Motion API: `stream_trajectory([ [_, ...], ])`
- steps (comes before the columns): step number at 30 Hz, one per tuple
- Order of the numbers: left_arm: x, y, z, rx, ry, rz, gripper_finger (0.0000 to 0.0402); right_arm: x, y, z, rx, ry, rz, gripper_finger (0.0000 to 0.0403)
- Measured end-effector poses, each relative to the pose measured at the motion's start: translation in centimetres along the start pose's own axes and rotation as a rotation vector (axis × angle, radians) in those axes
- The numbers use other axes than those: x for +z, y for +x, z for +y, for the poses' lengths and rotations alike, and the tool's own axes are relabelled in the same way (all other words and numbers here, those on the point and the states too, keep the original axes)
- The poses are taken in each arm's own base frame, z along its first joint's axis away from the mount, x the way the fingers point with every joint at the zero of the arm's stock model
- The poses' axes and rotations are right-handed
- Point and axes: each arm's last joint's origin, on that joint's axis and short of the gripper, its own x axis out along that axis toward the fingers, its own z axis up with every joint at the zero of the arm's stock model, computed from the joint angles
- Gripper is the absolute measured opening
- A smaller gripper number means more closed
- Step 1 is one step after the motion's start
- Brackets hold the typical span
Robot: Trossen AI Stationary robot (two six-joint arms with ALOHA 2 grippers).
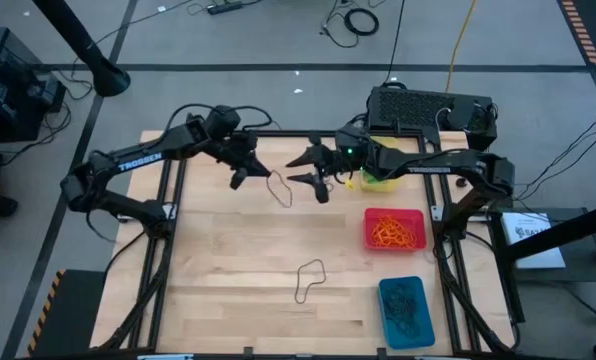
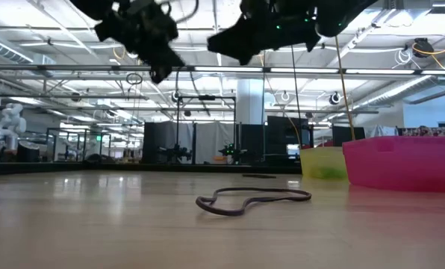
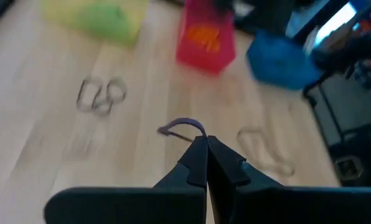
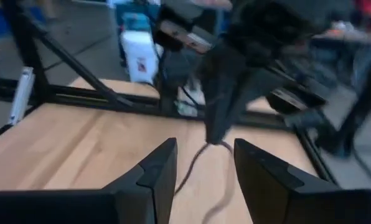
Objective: Sort rubber bands into baskets
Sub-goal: Put the violet rubber band into the blue bin
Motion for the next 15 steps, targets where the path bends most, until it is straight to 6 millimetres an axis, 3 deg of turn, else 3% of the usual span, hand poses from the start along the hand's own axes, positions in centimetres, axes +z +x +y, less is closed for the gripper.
stream_trajectory([
  [7, 2.0, 0.4, -2.9, -0.07, 0.085, -0.138, 0.0, 0.0, 1.3, 0.1, 0.044, -0.074, -0.115, 0.0152],
  [15, 2.3, 1.7, -5.1, -0.141, 0.13, -0.136, 0.0, -1.2, 2.6, 0.8, 0.093, -0.018, -0.086, 0.0152],
])
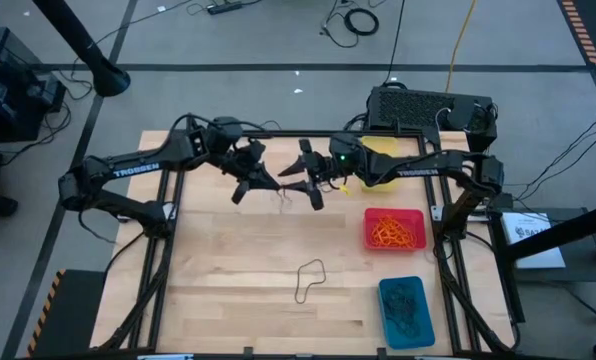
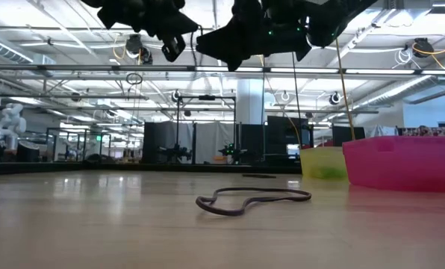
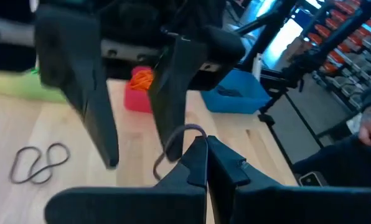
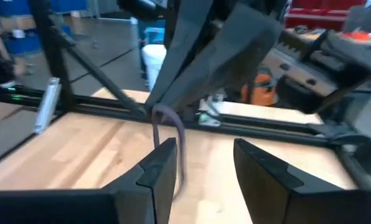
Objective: Sort rubber bands into baskets
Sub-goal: Put the violet rubber band into the blue bin
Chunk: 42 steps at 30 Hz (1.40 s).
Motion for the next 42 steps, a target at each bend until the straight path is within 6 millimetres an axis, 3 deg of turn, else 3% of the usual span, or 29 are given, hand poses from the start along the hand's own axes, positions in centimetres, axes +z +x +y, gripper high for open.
stream_trajectory([
  [6, 0.0, 0.5, -0.5, 0.003, 0.01, 0.009, 0.0, 0.0, 0.2, 0.5, 0.036, 0.041, 0.003, 0.0139],
  [8, -0.1, 0.5, -0.6, 0.003, 0.01, 0.01, 0.0, -0.1, 0.2, 0.5, 0.036, 0.047, 0.008, 0.0113],
  [11, -0.2, 0.5, -0.5, 0.026, 0.0, 0.021, 0.0012, -0.1, 0.1, 0.5, 0.037, 0.073, 0.023, 0.0044],
  [13, -0.3, 0.5, -0.5, 0.032, -0.011, 0.034, 0.003, -0.3, 0.0, 0.6, 0.039, 0.1, 0.05, 0.0013],
  [20, -1.0, 0.4, -0.2, 0.132, -0.053, 0.093, 0.0118, -0.3, -0.3, 0.3, 0.021, 0.271, 0.064, 0.0002],
  [24, -1.8, 0.3, -0.1, 0.168, -0.094, 0.159, 0.0162, 0.9, -1.6, 1.2, 0.028, 0.373, 0.116, 0.0001],
  [29, -3.2, 0.1, 0.0, 0.224, -0.076, 0.275, 0.0172, 2.6, -4.9, 4.8, 0.056, 0.611, 0.333, 0.0001],
  [37, -4.1, 0.9, 1.2, 0.312, -0.03, 0.267, 0.0173, 3.4, -11.6, 14.3, 0.042, 1.071, 0.88, 0.0],
  [42, -3.8, 1.8, 1.7, 0.31, -0.002, 0.218, 0.0173, 3.9, -14.0, 19.6, -0.018, 1.215, 1.062, 0.0],
])
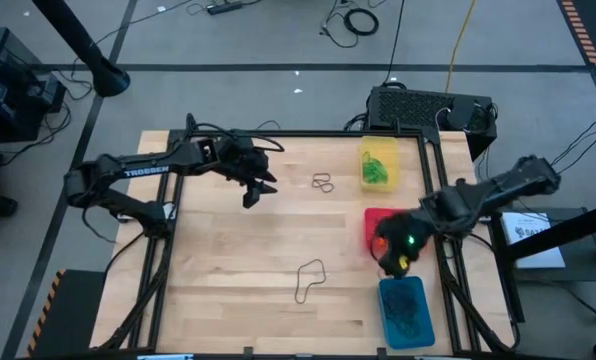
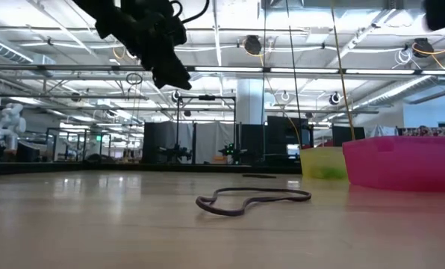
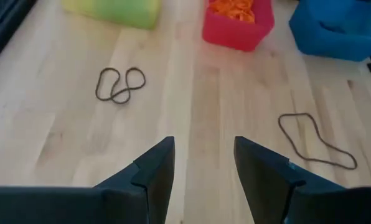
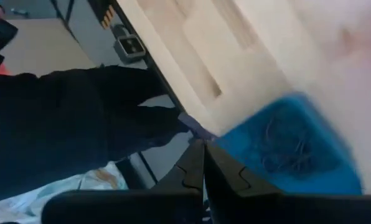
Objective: Sort rubber bands into baskets
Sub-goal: Put the violet rubber band into the blue bin
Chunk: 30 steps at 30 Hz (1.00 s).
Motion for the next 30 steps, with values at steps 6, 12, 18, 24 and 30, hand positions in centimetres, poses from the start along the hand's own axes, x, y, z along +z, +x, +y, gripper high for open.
stream_trajectory([
  [6, 0.2, 0.9, 0.3, 0.0, 0.015, -0.021, 0.0173, -3.7, 1.8, 0.9, -0.072, 0.049, 0.02, 0.0],
  [12, 0.4, 1.8, 0.6, -0.001, 0.015, -0.039, 0.0173, -6.1, 4.4, -0.5, -0.167, 0.086, 0.092, 0.0],
  [18, 0.3, 2.4, 0.9, -0.003, -0.039, -0.032, 0.0173, -8.5, 6.7, -3.0, -0.275, 0.106, 0.223, 0.0],
  [24, 0.4, 2.6, 1.0, -0.003, -0.06, -0.051, 0.0173, -9.7, 8.1, -5.5, -0.385, 0.169, 0.285, 0.0],
  [30, 1.2, 2.6, 1.0, -0.004, -0.103, -0.129, 0.0173, -9.4, 8.4, -5.3, -0.348, 0.204, 0.259, 0.0],
])
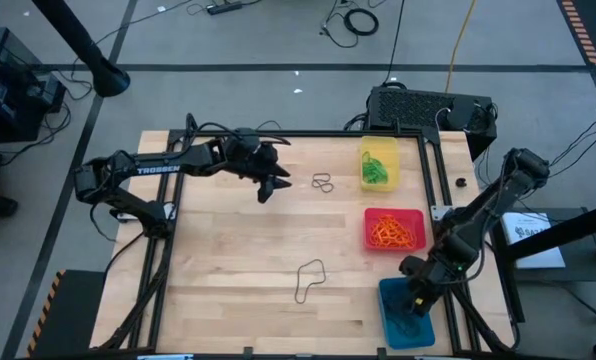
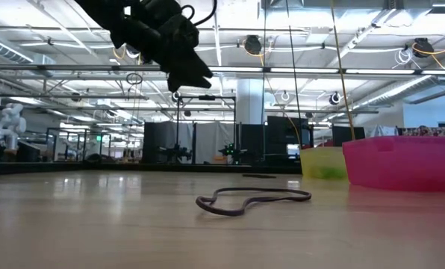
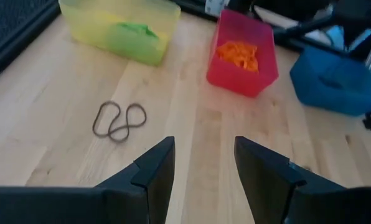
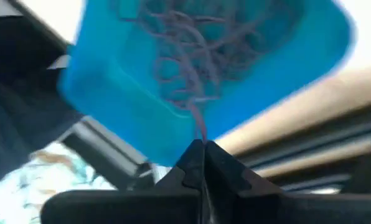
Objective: Sort rubber bands into baskets
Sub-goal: Put the violet rubber band into the blue bin
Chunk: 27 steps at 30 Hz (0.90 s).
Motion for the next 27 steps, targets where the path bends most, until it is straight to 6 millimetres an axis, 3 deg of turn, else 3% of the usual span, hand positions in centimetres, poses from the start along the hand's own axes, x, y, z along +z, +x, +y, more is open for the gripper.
stream_trajectory([
  [6, 0.4, 0.0, -0.1, -0.003, 0.014, -0.04, 0.0173, 0.6, -0.3, 0.7, 0.07, 0.005, -0.01, 0.0032],
  [18, 0.4, 0.1, -0.4, -0.015, -0.074, -0.034, 0.0173, 2.4, -1.7, 1.3, 0.178, -0.146, -0.075, 0.0152],
  [22, -0.4, 0.4, -1.0, -0.024, -0.098, 0.037, 0.0173, 3.9, -2.4, 1.6, 0.208, -0.342, -0.216, 0.0167],
  [27, -2.0, 0.5, -2.0, -0.033, -0.133, 0.196, 0.0173, 5.9, -3.3, 3.4, 0.174, -0.892, -0.622, 0.0169],
])
